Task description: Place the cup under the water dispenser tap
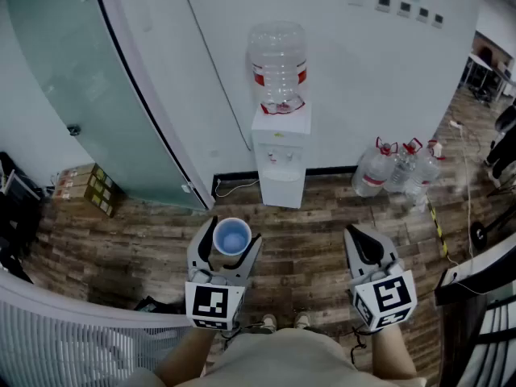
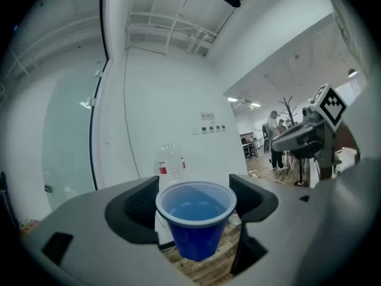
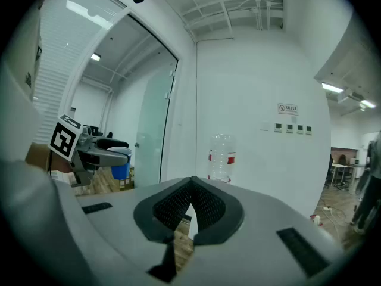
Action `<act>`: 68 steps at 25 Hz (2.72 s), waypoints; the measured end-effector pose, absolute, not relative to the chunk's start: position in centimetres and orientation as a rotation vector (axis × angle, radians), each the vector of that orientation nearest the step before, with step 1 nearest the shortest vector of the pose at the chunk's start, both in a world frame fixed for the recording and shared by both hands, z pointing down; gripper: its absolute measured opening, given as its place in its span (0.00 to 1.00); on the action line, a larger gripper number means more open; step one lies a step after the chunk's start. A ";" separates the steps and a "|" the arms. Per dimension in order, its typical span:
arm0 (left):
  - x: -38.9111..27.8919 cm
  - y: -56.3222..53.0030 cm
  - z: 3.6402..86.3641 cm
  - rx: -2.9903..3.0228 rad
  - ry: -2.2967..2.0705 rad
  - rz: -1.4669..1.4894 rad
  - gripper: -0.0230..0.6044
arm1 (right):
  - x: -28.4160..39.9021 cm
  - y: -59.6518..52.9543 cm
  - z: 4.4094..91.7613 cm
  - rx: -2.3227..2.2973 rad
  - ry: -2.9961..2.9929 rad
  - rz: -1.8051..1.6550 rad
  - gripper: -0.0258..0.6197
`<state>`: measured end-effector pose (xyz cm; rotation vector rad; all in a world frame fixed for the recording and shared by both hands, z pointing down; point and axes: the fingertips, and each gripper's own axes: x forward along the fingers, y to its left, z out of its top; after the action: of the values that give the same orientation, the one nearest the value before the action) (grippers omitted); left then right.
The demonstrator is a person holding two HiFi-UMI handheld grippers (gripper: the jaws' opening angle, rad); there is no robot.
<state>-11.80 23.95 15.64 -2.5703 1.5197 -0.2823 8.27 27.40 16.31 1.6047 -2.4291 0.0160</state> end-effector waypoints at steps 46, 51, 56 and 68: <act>-2.5 14.5 20.7 -2.652 1.534 -0.258 0.63 | 14.9 16.7 24.4 1.438 -2.531 0.233 0.05; -3.4 10.0 21.8 -2.660 1.500 -0.275 0.63 | 13.5 12.5 25.4 1.417 -2.501 0.252 0.05; -4.0 4.6 22.6 -2.645 1.412 -0.284 0.62 | 11.9 7.3 26.6 1.400 -2.461 0.290 0.05; -7.6 -10.7 26.8 -2.845 1.267 -0.197 0.63 | 6.0 -7.7 29.9 1.426 -2.423 0.384 0.05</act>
<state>-7.63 -10.73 26.79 -2.8452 1.2671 -0.1972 5.99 -7.66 29.90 1.4260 -2.4226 0.3844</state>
